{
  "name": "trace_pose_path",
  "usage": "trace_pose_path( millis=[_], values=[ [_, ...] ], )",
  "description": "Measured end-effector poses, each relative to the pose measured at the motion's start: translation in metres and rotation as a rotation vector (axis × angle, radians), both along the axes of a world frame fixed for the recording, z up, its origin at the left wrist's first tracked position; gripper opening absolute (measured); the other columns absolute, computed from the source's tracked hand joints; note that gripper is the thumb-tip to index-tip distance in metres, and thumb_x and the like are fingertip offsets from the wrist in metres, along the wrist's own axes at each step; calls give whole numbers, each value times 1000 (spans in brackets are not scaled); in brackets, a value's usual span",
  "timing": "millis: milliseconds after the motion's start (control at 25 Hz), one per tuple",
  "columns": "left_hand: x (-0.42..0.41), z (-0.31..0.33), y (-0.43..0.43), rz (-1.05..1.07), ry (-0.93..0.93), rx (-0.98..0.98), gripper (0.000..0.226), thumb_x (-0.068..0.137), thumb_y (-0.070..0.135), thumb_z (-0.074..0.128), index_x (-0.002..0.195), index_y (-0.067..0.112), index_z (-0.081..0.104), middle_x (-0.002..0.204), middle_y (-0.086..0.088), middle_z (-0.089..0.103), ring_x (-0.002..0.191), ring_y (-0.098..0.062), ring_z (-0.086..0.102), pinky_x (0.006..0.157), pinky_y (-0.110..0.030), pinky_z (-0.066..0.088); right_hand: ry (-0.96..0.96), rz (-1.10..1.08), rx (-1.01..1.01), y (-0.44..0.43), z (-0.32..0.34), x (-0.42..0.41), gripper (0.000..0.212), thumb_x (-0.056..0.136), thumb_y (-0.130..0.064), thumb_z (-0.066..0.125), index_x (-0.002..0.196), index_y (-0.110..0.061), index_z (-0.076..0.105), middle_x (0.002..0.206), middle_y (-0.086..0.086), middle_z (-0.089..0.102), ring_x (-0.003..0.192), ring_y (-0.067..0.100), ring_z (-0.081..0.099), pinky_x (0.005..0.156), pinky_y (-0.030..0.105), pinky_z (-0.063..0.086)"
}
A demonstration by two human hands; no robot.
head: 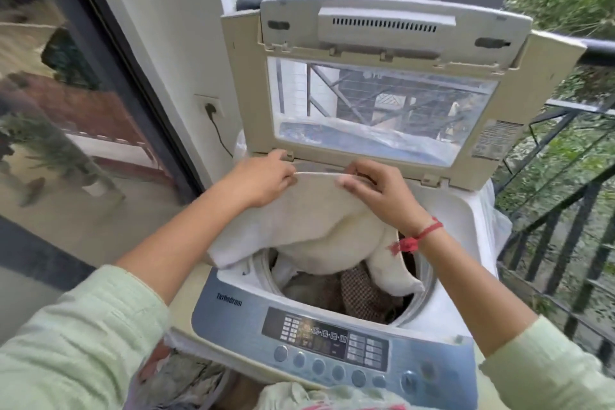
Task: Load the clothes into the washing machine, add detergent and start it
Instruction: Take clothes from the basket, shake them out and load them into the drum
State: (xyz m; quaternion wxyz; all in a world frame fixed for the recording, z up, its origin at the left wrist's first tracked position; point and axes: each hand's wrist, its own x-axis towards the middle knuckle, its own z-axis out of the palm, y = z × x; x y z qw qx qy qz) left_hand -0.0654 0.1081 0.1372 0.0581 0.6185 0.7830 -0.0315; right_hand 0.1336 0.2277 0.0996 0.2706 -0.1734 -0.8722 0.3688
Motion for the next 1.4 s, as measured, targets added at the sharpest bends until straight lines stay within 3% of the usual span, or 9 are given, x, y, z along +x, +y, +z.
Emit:
trace_pose_path(
  millis=[160, 320, 400, 520, 600, 680, 840, 1160, 1400],
  values=[
    [-32, -7, 23, 110, -199, 192, 25, 99, 27, 42, 109, 15, 62, 113, -10, 64, 105, -32, 58, 82, -38, 46, -745, -110, 281, 64, -24, 8, 18, 75, -13, 72, 89, -11, 62, 97, 11, 65, 92, 28, 61, 68, 29, 40],
    [-33, -46, 32, -23, -37, 542, 38, 94, 14, 40, 126, 15, 59, 125, -8, 62, 112, -32, 58, 85, -44, 47, -276, -594, 317, 89, -40, 37, 43, 70, 13, 49, 100, -7, 72, 110, 15, 64, 101, 34, 60, 84, 36, 47],
    [-24, -91, 21, -111, -111, 350, 39, 89, 11, 41, 122, 16, 63, 121, -10, 64, 114, -32, 57, 91, -42, 44, -341, -485, 178, 78, -48, 49, 47, 73, 15, 48, 109, -5, 70, 120, 14, 64, 112, 28, 59, 94, 32, 43],
    [-2, -150, -4, -179, -98, -324, 41, 91, 7, 44, 125, 24, 59, 127, -3, 61, 119, -26, 52, 102, -37, 35, -1039, 82, 24, 37, -83, 55, 19, 91, -14, 54, 100, -2, 65, 110, 14, 67, 93, 17, 59, 83, 25, 43],
    [14, -173, -14, -215, -94, -498, 34, 93, 12, 44, 122, 22, 60, 123, -5, 62, 111, -26, 56, 93, -36, 43, -1427, 314, -1, 15, -120, 58, 31, 91, -37, 56, 97, -8, 62, 111, 12, 65, 88, 22, 60, 80, 27, 46],
    [26, -188, -22, -169, -178, -582, 33, 94, 22, 47, 124, 21, 59, 127, -4, 60, 114, -24, 55, 94, -35, 44, -1562, 386, -27, -2, -147, 60, 36, 89, -25, 57, 121, -10, 59, 131, 11, 56, 109, 24, 57, 90, 29, 45],
    [33, -186, -31, -53, -404, -530, 36, 92, 29, 52, 127, 20, 57, 129, -3, 58, 116, -21, 54, 95, -28, 41, -1317, 253, -58, -6, -139, 53, 41, 93, -15, 47, 134, -19, 51, 139, 3, 50, 126, 22, 48, 102, 23, 33],
    [-27, -56, -143, 235, -392, 521, 46, 85, 48, 43, 115, 20, 64, 116, -1, 63, 109, -18, 55, 94, -35, 42, -269, 2, -261, -82, -52, -26, 23, 93, -15, 56, 112, -25, 63, 111, -11, 64, 98, 4, 61, 87, 22, 49],
    [-83, -95, -332, 641, -437, 604, 37, 84, 43, 49, 98, 16, 71, 97, -1, 67, 93, -17, 61, 85, -27, 44, -113, 278, -161, -221, -31, -119, 22, 89, -23, 57, 109, -23, 65, 110, -8, 57, 105, 7, 54, 89, 23, 45]
  ],
)
